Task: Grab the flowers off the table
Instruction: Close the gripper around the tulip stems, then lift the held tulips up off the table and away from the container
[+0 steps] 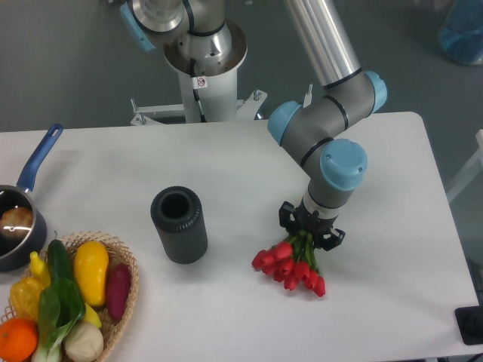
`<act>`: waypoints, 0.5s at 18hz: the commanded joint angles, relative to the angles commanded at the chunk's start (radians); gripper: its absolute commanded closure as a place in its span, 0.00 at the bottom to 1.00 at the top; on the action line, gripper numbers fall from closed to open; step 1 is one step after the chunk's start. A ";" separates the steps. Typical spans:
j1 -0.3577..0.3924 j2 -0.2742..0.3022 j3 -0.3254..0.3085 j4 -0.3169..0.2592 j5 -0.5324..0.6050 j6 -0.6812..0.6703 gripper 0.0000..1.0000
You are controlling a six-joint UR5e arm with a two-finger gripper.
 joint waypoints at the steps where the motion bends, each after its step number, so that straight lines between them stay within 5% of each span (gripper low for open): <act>1: 0.000 0.008 0.000 0.000 0.000 -0.008 1.00; 9: 0.041 0.098 0.046 0.000 0.003 -0.005 1.00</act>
